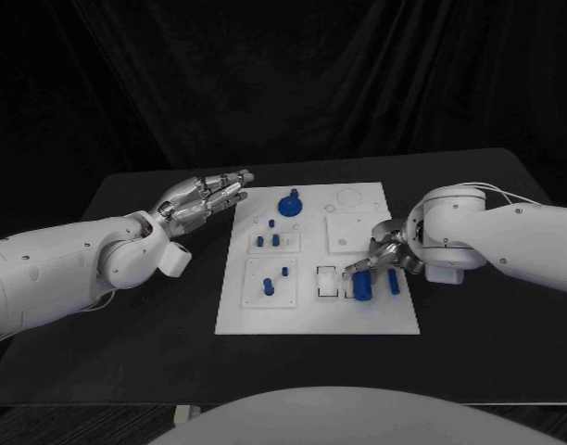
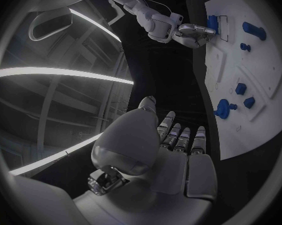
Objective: Assemble the parts on the task board
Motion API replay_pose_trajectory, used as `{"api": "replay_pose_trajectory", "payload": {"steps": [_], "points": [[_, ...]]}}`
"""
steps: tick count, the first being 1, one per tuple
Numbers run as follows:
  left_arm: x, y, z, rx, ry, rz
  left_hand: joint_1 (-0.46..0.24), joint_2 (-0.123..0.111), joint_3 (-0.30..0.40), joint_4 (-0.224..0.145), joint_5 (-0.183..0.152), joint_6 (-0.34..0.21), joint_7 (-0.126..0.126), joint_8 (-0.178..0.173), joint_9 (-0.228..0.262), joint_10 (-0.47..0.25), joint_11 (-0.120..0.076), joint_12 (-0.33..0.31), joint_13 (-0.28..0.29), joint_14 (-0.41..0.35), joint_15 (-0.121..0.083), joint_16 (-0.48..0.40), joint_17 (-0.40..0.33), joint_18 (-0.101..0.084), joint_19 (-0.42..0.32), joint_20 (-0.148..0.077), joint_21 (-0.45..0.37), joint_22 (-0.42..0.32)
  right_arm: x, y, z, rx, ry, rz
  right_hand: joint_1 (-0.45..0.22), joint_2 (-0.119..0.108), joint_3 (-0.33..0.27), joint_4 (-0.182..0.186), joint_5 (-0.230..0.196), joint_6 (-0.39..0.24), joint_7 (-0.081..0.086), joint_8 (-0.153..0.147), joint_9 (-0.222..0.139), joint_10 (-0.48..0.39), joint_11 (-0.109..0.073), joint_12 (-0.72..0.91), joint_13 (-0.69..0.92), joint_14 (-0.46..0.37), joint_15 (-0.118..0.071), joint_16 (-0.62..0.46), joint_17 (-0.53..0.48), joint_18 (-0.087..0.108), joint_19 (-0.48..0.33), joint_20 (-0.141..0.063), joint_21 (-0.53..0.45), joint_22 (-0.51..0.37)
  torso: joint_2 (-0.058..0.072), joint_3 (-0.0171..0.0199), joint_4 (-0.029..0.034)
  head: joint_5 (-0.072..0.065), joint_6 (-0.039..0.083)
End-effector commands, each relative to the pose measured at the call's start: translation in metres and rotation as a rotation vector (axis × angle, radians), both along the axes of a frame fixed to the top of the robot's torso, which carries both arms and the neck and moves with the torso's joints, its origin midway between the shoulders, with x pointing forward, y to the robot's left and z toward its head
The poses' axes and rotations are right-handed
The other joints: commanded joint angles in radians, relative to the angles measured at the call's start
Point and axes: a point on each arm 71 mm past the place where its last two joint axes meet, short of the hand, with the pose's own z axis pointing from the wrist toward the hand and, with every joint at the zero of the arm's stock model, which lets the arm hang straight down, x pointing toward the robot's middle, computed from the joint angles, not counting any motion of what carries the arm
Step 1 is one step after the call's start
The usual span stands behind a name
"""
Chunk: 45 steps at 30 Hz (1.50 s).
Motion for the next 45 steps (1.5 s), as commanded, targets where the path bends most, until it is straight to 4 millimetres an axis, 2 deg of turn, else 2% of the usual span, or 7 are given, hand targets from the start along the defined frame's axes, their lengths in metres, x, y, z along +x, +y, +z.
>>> {"api": "replay_pose_trajectory", "payload": {"steps": [1,3,4,14,16,31,45], "points": [[-0.001,-0.002,0.000,-0.016,0.006,-0.017,0.013,-0.001,0.000,-0.009,0.006,0.010,0.000,0.006,0.002,0.001,0.009,0.007,0.001,0.000,0.009,-0.004,-0.002,0.013,0.002,0.008,-0.003,-0.002,-0.001,0.000,-0.003,-0.043,0.018,0.024,0.017,-0.003,0.003,-0.018,0.007,-0.028,-0.003,0.041,0.056,0.106,-0.008,0.003,0.264,0.035,-0.007,-0.009,-0.005,0.019,0.004,-0.005,-0.008,0.145,-0.001,0.0000,-0.0001,0.001,0.000],[-0.001,-0.002,0.000,-0.015,0.007,-0.018,0.013,-0.001,0.001,-0.009,0.007,0.014,0.001,0.008,0.002,0.001,0.009,0.007,0.001,0.000,0.010,-0.004,-0.002,0.013,0.002,0.009,-0.003,-0.002,-0.001,0.001,-0.004,-0.050,0.019,0.032,0.025,-0.005,0.006,-0.028,0.025,-0.047,-0.003,0.062,0.086,0.106,-0.009,0.003,0.264,0.035,-0.008,-0.009,-0.006,0.019,0.005,-0.006,-0.012,0.145,-0.001,-0.0001,0.0000,0.002,0.000],[-0.001,-0.002,0.000,-0.015,0.008,-0.018,0.013,-0.001,0.001,-0.009,0.007,0.014,0.001,0.008,0.002,0.001,0.009,0.007,0.001,0.000,0.010,-0.004,-0.002,0.013,0.002,0.009,-0.003,-0.002,-0.002,0.002,-0.004,-0.053,0.019,0.035,0.031,-0.008,0.008,-0.039,0.041,-0.085,-0.004,0.099,0.138,0.106,-0.013,0.003,0.264,0.035,-0.014,-0.010,-0.008,0.019,0.005,-0.008,-0.016,0.145,0.000,-0.0001,-0.0001,0.002,0.000],[-0.002,-0.001,0.000,-0.014,0.012,-0.019,0.014,-0.001,0.001,-0.011,0.008,0.024,0.004,0.014,0.003,0.001,0.012,0.009,0.001,0.000,0.015,-0.004,-0.002,0.010,0.002,0.011,-0.003,-0.002,-0.002,0.003,-0.008,-0.076,0.009,0.052,0.080,0.007,0.046,-0.087,0.140,-0.130,-0.006,0.147,0.203,0.106,-0.013,0.003,0.264,0.032,-0.012,-0.019,-0.023,0.022,0.004,-0.010,-0.037,0.143,0.000,0.0000,0.0000,0.003,0.000],[-0.002,-0.001,0.000,-0.014,0.012,-0.020,0.014,-0.001,0.002,-0.011,0.008,0.024,0.004,0.015,0.003,0.001,0.012,0.008,0.001,0.000,0.015,-0.004,-0.002,0.010,0.002,0.012,-0.003,-0.002,-0.002,0.002,-0.008,-0.074,0.003,0.048,0.095,0.009,0.062,-0.102,0.191,-0.136,-0.005,0.148,0.206,0.106,-0.011,0.003,0.264,0.032,-0.010,-0.021,-0.027,0.022,0.004,-0.010,-0.042,0.143,0.000,0.0001,0.0003,0.002,0.000],[-0.001,-0.002,-0.001,-0.013,0.015,-0.022,0.015,-0.001,0.002,-0.012,0.009,0.026,0.004,0.016,0.003,0.001,0.012,0.009,0.001,0.000,0.016,-0.004,-0.002,0.009,0.002,0.012,-0.003,-0.002,-0.001,-0.005,-0.008,-0.005,-0.016,-0.036,0.112,0.003,0.138,-0.137,0.347,-0.103,-0.013,0.138,0.181,0.106,-0.013,0.003,0.264,0.032,-0.012,-0.022,-0.029,0.022,0.006,-0.010,-0.046,0.148,0.000,0.0002,-0.0006,0.004,0.000],[-0.001,-0.003,-0.001,-0.012,0.020,-0.027,0.016,-0.001,0.002,-0.012,0.010,0.024,0.004,0.016,0.003,0.001,0.013,0.007,0.001,0.000,0.017,-0.004,-0.002,0.009,0.002,0.012,-0.003,-0.002,-0.002,-0.011,-0.003,0.056,-0.063,-0.110,0.110,-0.008,0.162,-0.145,0.375,-0.091,-0.015,0.136,0.173,0.106,-0.015,0.003,0.264,0.029,-0.013,-0.029,-0.043,0.024,0.004,-0.011,-0.058,0.146,0.000,0.0003,0.0001,0.007,0.000]]}}
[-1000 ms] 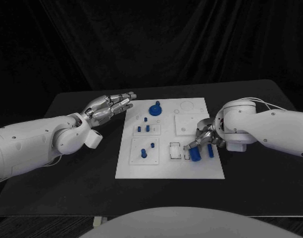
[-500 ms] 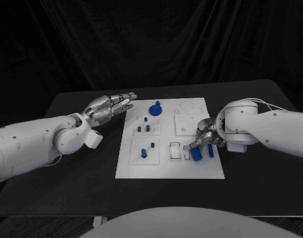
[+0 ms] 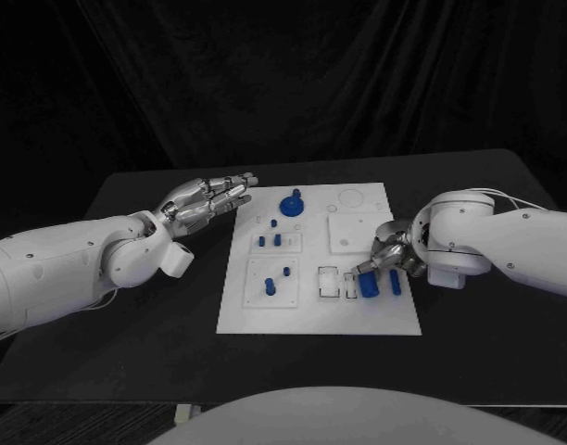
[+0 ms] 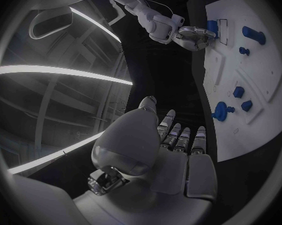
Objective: Assemble the parts on the task board
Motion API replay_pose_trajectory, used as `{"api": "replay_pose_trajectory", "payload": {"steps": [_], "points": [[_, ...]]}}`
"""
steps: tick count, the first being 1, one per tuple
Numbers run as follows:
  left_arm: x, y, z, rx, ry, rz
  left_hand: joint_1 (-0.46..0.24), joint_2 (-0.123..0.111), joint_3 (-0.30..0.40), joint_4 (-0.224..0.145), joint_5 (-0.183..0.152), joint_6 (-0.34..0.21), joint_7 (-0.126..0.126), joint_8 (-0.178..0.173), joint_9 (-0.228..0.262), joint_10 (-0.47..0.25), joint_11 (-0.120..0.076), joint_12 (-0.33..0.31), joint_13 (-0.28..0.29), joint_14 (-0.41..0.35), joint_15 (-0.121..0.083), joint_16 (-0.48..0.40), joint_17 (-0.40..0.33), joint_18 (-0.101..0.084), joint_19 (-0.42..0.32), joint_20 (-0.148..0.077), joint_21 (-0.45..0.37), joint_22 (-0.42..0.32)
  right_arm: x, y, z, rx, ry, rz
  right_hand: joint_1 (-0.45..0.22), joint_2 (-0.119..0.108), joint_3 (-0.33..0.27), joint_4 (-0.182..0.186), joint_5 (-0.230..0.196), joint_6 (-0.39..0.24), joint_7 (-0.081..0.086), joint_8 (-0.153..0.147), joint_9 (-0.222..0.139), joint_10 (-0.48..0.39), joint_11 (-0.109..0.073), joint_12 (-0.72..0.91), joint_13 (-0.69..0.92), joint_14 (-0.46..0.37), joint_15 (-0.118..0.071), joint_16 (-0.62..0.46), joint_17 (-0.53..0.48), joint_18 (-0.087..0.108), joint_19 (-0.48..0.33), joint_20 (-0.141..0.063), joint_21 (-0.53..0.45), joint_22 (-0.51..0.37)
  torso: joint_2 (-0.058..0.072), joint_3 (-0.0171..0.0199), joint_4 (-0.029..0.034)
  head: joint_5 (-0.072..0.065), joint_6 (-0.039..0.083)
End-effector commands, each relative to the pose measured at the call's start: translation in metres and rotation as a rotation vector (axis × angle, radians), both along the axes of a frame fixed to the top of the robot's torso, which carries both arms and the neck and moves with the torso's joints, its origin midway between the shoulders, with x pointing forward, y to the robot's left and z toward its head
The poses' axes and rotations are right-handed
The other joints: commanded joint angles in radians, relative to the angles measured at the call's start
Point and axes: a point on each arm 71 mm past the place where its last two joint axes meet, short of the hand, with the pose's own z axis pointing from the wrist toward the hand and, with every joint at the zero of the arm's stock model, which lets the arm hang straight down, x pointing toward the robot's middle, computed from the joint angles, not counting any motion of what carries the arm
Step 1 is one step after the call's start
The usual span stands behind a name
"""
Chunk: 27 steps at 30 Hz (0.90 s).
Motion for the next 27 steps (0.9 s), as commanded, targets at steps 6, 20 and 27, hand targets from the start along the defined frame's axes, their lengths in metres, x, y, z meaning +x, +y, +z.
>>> {"api": "replay_pose_trajectory", "payload": {"steps": [6,20,27], "points": [[-0.001,-0.002,0.000,-0.016,0.002,-0.011,0.008,-0.001,0.000,-0.005,0.006,0.006,0.001,0.004,0.001,0.001,0.006,0.004,0.001,0.000,0.010,-0.004,-0.001,0.009,-0.001,0.009,-0.003,-0.001,-0.002,-0.006,0.003,0.028,-0.048,-0.070,0.001,-0.010,0.080,-0.067,0.010,0.010,0.001,0.005,-0.004,0.106,-0.008,0.003,0.263,0.029,-0.006,-0.007,-0.002,0.008,0.008,-0.007,-0.003,0.146,0.000,-0.0001,0.0000,-0.001,0.000],[-0.001,-0.001,-0.002,-0.014,0.007,-0.011,0.008,-0.001,0.000,-0.005,0.006,0.006,0.001,0.004,0.001,0.001,0.006,0.004,0.001,0.000,0.010,-0.004,-0.001,0.009,-0.001,0.009,-0.003,-0.001,-0.001,-0.003,0.017,0.064,-0.062,-0.082,-0.004,-0.021,0.095,-0.068,0.031,0.017,0.000,0.000,-0.013,0.106,-0.009,0.003,0.263,0.030,-0.006,-0.007,-0.001,0.008,0.010,-0.008,-0.001,0.148,0.000,-0.0002,0.0002,0.001,0.000],[-0.001,-0.002,-0.003,-0.015,0.008,-0.013,0.009,-0.001,0.000,-0.006,0.007,0.005,0.001,0.004,0.001,0.001,0.006,0.003,0.001,0.000,0.010,-0.004,-0.001,0.008,-0.001,0.009,-0.003,-0.001,0.002,0.011,0.026,0.093,-0.060,-0.071,-0.007,-0.022,0.097,-0.067,0.028,0.019,0.001,-0.001,-0.015,0.106,-0.008,0.003,0.263,0.030,-0.006,-0.006,0.000,0.008,0.010,-0.008,-0.001,0.148,0.000,-0.0001,0.0001,-0.003,0.000]]}}
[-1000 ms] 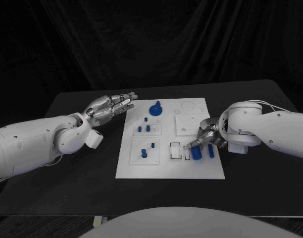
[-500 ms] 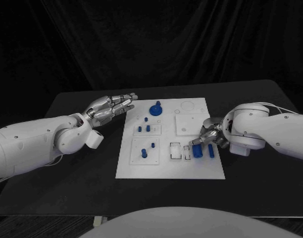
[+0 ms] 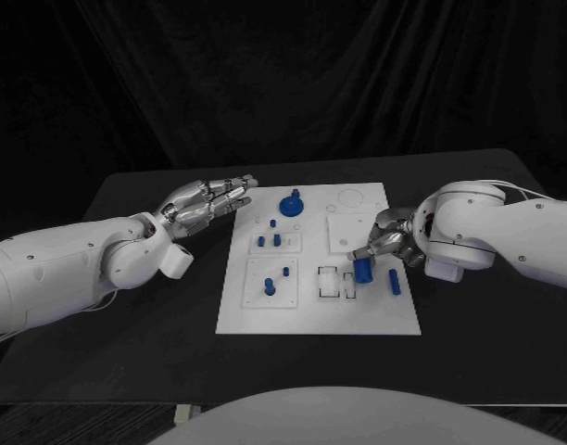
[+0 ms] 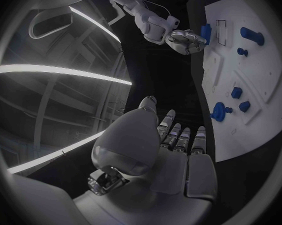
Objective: Assemble the parts on the task board
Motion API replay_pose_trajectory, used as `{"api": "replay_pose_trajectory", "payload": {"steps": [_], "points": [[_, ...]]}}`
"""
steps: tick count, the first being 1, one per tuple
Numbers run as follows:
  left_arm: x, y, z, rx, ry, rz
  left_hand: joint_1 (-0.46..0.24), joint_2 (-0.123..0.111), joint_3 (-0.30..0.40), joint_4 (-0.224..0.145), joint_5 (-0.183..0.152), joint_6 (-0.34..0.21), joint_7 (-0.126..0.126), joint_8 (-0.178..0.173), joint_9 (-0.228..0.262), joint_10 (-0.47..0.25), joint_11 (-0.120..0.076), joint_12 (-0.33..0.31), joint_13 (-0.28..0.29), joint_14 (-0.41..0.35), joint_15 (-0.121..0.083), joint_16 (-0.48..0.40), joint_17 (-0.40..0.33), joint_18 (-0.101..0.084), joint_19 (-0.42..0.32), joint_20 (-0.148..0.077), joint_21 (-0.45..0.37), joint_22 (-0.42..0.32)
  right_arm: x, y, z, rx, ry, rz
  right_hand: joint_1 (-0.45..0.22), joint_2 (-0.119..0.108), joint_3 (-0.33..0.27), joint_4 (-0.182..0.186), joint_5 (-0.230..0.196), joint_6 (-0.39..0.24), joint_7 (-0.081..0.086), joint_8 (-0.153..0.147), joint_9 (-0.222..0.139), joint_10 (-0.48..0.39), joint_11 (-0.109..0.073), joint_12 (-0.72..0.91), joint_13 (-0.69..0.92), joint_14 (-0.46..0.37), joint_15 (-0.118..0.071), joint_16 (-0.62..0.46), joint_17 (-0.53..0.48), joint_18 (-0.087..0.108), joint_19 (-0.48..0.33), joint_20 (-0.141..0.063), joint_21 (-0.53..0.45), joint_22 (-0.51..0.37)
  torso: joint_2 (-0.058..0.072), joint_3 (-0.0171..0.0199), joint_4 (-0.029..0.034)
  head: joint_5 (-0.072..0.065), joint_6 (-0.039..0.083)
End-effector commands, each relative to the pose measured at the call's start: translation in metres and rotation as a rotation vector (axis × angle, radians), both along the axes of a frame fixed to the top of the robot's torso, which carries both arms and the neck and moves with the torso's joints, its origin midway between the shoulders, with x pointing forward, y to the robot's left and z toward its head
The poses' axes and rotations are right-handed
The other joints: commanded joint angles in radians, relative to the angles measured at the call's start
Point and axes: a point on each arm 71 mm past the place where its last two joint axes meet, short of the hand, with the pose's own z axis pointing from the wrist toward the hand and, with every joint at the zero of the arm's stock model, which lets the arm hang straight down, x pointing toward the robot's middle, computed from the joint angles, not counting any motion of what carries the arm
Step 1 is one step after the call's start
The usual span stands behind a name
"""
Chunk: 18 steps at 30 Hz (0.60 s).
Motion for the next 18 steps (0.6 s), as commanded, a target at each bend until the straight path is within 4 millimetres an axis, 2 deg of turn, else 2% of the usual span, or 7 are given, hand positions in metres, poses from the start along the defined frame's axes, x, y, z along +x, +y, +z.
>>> {"api": "replay_pose_trajectory", "payload": {"steps": [1,8,18], "points": [[-0.001,-0.002,0.000,-0.018,-0.002,-0.010,0.009,-0.001,-0.001,-0.005,0.007,0.005,0.001,0.004,0.001,0.001,0.006,0.003,0.001,0.003,0.007,-0.004,-0.001,0.008,-0.001,0.009,-0.003,-0.001,0.000,0.008,0.003,0.031,0.013,-0.018,-0.002,-0.008,0.076,-0.067,0.000,0.013,-0.004,-0.003,-0.001,0.106,-0.008,0.003,0.263,0.030,-0.006,-0.006,0.001,0.008,0.007,-0.005,-0.001,0.149,0.001,0.0000,0.0001,0.000,0.000],[-0.001,-0.002,0.000,-0.019,-0.001,-0.011,0.009,-0.001,-0.001,-0.005,0.007,0.005,0.001,0.004,0.001,0.001,0.006,0.003,0.001,0.003,0.007,-0.004,-0.001,0.008,-0.001,0.009,-0.003,-0.001,0.002,0.027,0.002,0.050,0.032,0.001,-0.006,-0.009,0.080,-0.065,-0.007,0.013,-0.003,-0.007,-0.005,0.106,-0.008,0.003,0.263,0.030,-0.006,-0.007,0.000,0.008,0.007,-0.004,-0.001,0.149,0.000,-0.0005,0.0005,-0.001,0.000],[-0.001,-0.003,0.000,-0.021,0.000,-0.015,0.009,-0.001,0.000,-0.006,0.007,0.002,0.001,0.004,0.000,0.000,0.006,0.002,0.001,0.003,0.007,-0.004,-0.001,0.008,-0.001,0.009,-0.003,-0.001,0.001,0.042,-0.007,0.049,0.059,0.028,-0.012,-0.012,0.091,-0.061,-0.029,0.010,0.000,-0.017,-0.017,0.106,-0.005,0.003,0.263,0.029,-0.004,-0.010,-0.007,0.009,0.006,-0.003,-0.007,0.149,0.002,-0.0006,0.0014,-0.004,0.000]]}}
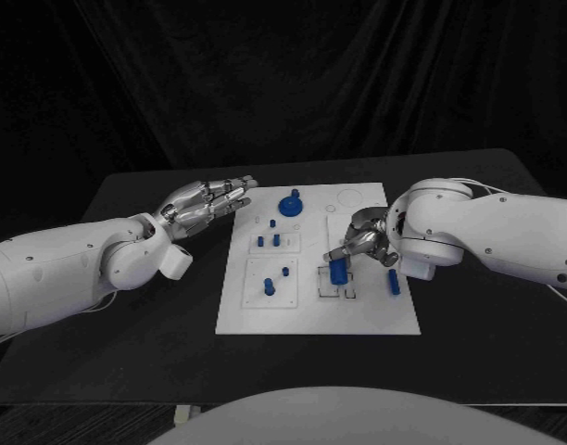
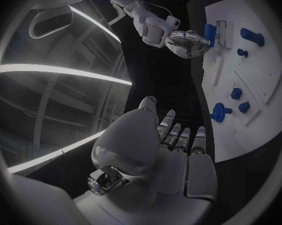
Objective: Assemble the parts on the task board
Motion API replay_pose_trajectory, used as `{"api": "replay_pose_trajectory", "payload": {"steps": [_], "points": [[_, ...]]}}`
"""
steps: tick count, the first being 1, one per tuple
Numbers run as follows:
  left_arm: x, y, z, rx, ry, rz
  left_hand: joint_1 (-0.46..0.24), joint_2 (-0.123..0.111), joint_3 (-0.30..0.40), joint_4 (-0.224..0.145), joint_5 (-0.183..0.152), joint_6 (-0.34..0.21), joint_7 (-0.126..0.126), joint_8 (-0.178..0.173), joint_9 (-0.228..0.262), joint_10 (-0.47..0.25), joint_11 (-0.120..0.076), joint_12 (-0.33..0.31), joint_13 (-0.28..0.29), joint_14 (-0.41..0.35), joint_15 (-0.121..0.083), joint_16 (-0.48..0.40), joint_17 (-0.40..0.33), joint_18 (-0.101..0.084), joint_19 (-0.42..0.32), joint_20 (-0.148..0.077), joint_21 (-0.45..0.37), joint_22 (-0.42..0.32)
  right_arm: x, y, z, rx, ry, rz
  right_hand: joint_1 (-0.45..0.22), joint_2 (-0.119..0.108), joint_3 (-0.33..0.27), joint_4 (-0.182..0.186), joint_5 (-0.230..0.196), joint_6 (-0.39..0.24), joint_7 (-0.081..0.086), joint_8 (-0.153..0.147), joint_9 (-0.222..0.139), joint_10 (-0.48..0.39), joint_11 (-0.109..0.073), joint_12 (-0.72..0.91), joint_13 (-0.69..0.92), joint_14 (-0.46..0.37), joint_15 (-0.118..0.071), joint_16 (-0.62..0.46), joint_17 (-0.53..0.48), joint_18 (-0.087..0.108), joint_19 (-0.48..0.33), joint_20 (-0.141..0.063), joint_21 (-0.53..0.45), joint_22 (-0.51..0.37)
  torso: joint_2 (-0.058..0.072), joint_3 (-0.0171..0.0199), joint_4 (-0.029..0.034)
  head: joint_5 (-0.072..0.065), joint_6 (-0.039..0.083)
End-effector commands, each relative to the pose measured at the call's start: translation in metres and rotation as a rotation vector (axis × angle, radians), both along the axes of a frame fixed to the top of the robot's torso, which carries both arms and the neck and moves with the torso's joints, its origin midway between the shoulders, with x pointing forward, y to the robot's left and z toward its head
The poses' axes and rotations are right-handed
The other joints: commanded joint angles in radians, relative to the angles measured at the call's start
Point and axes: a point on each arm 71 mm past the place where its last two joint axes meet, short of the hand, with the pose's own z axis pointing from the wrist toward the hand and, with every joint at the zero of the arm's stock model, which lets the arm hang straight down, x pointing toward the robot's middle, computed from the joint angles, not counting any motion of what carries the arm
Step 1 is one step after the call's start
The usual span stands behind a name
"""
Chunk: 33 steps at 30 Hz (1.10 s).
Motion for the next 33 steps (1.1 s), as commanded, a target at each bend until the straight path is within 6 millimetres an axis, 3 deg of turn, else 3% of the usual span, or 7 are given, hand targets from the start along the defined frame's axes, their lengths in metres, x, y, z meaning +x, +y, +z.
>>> {"api": "replay_pose_trajectory", "payload": {"steps": [1,15,17,21,25,30,33], "points": [[-0.001,-0.002,0.001,-0.020,-0.002,-0.012,0.009,-0.001,0.000,-0.006,0.004,0.002,0.001,0.004,0.001,0.000,0.006,0.002,0.001,0.003,0.007,-0.004,-0.001,0.008,-0.001,0.009,-0.003,-0.001,-0.002,0.003,-0.004,-0.002,0.022,-0.005,0.003,0.003,0.052,-0.046,-0.007,0.003,0.000,-0.006,-0.003,0.106,-0.005,0.003,0.263,0.029,-0.004,-0.006,-0.003,0.009,0.005,-0.003,-0.009,0.149,0.002,0.0000,0.0005,0.000,0.000],[-0.001,-0.003,0.000,-0.020,-0.001,-0.013,0.009,-0.001,0.000,-0.006,0.004,0.002,0.001,0.004,0.001,0.000,0.006,0.002,0.001,0.003,0.007,-0.004,-0.001,0.008,-0.001,0.009,-0.003,-0.001,-0.005,0.006,-0.014,-0.018,0.060,0.019,-0.008,0.002,0.063,-0.038,-0.043,0.002,0.005,-0.019,-0.020,0.106,0.000,0.003,0.263,0.026,0.000,-0.015,-0.017,0.012,0.001,0.000,-0.031,0.145,0.000,0.0004,-0.0007,0.003,0.000],[-0.001,-0.002,0.000,-0.019,0.000,-0.013,0.009,-0.001,0.000,-0.006,0.004,0.002,0.001,0.004,0.001,0.000,0.006,0.002,0.001,0.003,0.007,-0.004,-0.001,0.008,-0.001,0.009,-0.003,-0.001,-0.006,0.007,-0.015,-0.020,0.064,0.022,-0.022,0.001,0.063,-0.030,-0.102,0.008,0.007,-0.022,-0.029,0.106,0.001,0.003,0.263,0.026,0.002,-0.016,-0.018,0.012,0.001,0.002,-0.035,0.145,0.000,0.0002,-0.0005,0.003,0.000],[-0.001,-0.003,0.000,-0.019,0.001,-0.013,0.010,-0.001,0.000,-0.007,0.004,0.002,0.001,0.005,0.000,0.000,0.006,0.001,0.001,0.003,0.007,-0.004,-0.001,0.008,-0.001,0.009,-0.003,-0.001,-0.007,0.006,-0.016,-0.024,0.070,0.027,-0.030,0.000,0.060,-0.025,-0.167,0.010,0.009,-0.025,-0.036,0.106,0.003,0.003,0.263,0.026,0.003,-0.017,-0.021,0.013,0.001,0.003,-0.038,0.145,0.000,0.0002,-0.0007,0.005,0.000],[-0.001,-0.003,-0.001,-0.019,0.002,-0.014,0.010,-0.001,0.000,-0.007,0.004,0.002,0.001,0.005,0.000,0.000,0.006,0.001,0.001,0.003,0.007,-0.004,-0.001,0.008,-0.001,0.009,-0.003,-0.001,-0.008,0.006,-0.016,-0.027,0.072,0.032,-0.034,-0.002,0.056,-0.022,-0.193,0.011,0.010,-0.025,-0.039,0.106,0.004,0.003,0.263,0.026,0.003,-0.019,-0.023,0.013,0.001,0.003,-0.039,0.146,0.000,0.0003,-0.0004,0.006,0.000],[-0.001,-0.003,-0.001,-0.018,0.005,-0.015,0.010,-0.001,0.000,-0.007,0.004,0.002,0.001,0.005,0.000,0.000,0.006,0.001,0.001,0.003,0.007,-0.004,-0.001,0.008,-0.001,0.009,-0.003,-0.001,-0.008,0.005,-0.016,-0.029,0.072,0.036,-0.054,-0.005,0.037,-0.007,-0.282,0.011,0.011,-0.025,-0.045,0.106,0.005,0.003,0.263,0.025,0.005,-0.021,-0.026,0.014,0.002,0.005,-0.046,0.146,0.000,0.0005,-0.0009,0.008,0.000],[-0.001,-0.003,-0.001,-0.018,0.006,-0.016,0.010,-0.001,0.000,-0.007,0.004,0.002,0.001,0.005,0.000,0.000,0.006,0.001,0.001,0.003,0.007,-0.004,-0.001,0.008,-0.001,0.009,-0.003,-0.001,-0.009,0.005,-0.016,-0.029,0.072,0.036,-0.057,-0.003,0.033,-0.003,-0.296,0.011,0.010,-0.025,-0.046,0.106,0.005,0.003,0.263,0.026,0.004,-0.021,-0.026,0.014,0.002,0.005,-0.047,0.146,0.000,0.0004,-0.0006,0.008,0.000]]}}
